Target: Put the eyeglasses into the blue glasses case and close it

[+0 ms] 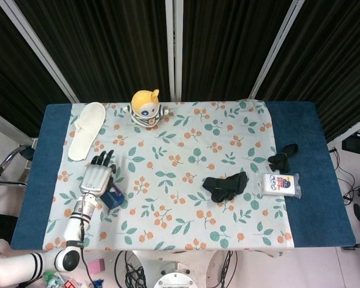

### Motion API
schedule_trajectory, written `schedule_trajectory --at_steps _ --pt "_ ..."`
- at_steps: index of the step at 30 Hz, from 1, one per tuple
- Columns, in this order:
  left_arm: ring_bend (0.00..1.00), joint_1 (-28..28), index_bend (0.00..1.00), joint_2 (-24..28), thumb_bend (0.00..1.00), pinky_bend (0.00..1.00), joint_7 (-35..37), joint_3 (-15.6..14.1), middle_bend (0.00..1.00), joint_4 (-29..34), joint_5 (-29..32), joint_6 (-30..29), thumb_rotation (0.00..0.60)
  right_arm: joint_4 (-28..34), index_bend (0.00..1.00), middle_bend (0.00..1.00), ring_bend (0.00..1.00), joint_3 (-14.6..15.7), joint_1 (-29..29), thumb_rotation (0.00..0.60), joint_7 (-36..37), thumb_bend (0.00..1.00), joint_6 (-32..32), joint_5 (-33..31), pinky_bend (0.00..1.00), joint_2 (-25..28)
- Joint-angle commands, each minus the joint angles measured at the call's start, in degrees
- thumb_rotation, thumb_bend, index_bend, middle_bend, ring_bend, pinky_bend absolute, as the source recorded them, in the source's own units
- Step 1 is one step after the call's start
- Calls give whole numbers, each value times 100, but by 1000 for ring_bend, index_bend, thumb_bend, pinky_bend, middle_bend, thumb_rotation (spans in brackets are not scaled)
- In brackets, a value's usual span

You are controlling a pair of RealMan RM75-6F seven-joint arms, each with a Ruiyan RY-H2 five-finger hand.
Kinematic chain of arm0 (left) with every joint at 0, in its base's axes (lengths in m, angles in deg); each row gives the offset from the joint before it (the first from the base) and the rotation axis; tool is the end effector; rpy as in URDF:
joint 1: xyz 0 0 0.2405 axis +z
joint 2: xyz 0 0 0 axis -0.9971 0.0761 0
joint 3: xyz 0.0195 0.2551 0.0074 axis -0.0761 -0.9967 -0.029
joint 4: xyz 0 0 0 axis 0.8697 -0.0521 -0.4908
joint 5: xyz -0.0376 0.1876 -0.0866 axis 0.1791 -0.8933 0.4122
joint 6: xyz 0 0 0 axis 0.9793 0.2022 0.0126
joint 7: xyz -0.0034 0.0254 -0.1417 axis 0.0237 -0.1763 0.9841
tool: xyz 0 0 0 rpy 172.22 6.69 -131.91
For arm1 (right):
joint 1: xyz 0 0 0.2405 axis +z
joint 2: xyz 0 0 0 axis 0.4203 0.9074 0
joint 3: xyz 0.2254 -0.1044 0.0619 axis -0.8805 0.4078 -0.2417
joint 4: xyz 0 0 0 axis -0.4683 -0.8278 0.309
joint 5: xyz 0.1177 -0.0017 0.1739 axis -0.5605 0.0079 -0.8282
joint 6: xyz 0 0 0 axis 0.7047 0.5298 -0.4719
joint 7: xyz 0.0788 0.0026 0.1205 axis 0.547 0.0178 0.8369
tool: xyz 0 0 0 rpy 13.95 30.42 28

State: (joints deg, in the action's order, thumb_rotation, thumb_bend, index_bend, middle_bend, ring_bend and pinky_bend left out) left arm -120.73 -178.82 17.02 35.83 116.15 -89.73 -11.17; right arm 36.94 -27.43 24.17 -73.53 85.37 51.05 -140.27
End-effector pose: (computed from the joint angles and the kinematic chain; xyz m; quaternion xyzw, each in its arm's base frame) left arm -0.2031 0.3120 -0.0099 -0.7149 -0.3573 -0.2818 0.5309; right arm -0.3765 -0.1659 0.2039 0.4837 -0.4186 0.3575 0.6805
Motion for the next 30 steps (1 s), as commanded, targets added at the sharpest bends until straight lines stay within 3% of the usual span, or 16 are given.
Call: schedule_trajectory --at_steps 1,10,14,20,30 --pt "0 87 0 -26 274 135 177 -17 0 -104 -249 -186 600 4 0 0 0 -5 1 600 -13 246 10 1 0 -1" --pt "0 362 0 323 162 134 435 -24 0 298 -595 -585 600 114 0 0 0 -30 38 600 -94 245 45 48 0 24" --pt "0 616 0 668 154 135 950 -85 0 617 -1038 -909 600 177 0 0 0 -47 55 600 -137 246 88 88 0 51" --pt "0 1281 0 1242 154 135 2125 -356 0 666 -1843 -1672 600 159 0 0 0 24 138 600 -146 246 -50 184 0 16" --pt "0 2213 0 1935 160 135 3331 -1016 0 288 -2357 -2052 600 92 0 0 0 198 167 600 -162 244 -51 466 0 -3"
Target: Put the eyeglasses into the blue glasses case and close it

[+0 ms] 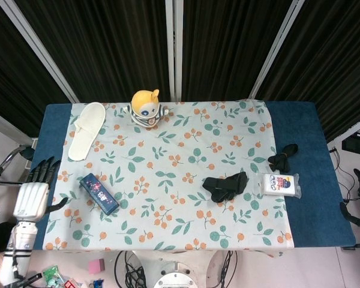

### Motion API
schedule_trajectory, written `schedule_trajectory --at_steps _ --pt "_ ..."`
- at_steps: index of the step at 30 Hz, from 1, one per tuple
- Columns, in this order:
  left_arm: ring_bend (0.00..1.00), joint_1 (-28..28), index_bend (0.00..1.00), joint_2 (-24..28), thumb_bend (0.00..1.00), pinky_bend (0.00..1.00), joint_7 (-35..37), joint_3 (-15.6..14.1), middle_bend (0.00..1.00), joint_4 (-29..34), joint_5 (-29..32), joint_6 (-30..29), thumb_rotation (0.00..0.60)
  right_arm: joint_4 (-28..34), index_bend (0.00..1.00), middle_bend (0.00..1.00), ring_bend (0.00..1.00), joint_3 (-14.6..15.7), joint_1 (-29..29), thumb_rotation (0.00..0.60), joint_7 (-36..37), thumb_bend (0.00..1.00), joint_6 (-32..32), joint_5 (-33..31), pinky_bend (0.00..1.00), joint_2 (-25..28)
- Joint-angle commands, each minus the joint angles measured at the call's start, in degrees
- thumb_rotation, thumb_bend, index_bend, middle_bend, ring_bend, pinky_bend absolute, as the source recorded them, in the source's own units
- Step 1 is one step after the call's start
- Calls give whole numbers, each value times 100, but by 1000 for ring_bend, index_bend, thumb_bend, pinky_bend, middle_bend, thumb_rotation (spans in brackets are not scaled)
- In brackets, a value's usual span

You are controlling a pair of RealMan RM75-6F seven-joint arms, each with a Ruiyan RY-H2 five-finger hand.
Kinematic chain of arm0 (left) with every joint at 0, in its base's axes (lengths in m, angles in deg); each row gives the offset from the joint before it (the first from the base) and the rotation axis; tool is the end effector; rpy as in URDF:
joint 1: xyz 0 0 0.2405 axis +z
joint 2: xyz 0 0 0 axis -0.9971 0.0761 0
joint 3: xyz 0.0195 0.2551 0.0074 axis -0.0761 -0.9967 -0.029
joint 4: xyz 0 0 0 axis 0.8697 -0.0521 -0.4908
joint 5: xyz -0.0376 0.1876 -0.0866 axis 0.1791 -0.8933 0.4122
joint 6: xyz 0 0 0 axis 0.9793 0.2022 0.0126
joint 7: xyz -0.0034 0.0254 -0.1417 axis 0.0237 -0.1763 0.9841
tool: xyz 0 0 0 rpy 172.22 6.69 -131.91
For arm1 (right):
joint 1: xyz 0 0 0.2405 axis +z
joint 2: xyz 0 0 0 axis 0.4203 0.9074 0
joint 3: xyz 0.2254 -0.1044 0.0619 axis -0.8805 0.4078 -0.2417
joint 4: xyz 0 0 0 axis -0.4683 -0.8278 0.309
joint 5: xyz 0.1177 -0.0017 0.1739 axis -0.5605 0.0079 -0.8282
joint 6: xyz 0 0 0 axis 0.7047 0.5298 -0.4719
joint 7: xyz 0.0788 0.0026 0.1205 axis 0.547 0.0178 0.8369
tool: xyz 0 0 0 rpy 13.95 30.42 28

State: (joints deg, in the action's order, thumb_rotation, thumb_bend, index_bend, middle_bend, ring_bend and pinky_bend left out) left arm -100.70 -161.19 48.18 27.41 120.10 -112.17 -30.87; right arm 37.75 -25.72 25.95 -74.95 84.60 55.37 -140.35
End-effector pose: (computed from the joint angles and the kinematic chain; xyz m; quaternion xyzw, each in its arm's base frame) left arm -0.2913 0.2163 0.1102 -0.6070 -0.3873 -0.4000 0.5671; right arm -0.3629 -0.1741 0.1898 0.5296 -0.4099 0.3601 0.6495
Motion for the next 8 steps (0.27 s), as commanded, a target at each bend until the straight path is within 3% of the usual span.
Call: schedule_trajectory --at_steps 1,8 --pt "0 267 0 215 159 135 265 -201 0 -109 -116 -88 600 16 0 0 0 41 -17 600 -39 244 39 51 0 4" --pt "0 537 0 433 160 135 428 -148 0 -89 -192 -234 600 76 0 0 0 108 -24 600 -166 243 55 91 0 -68"
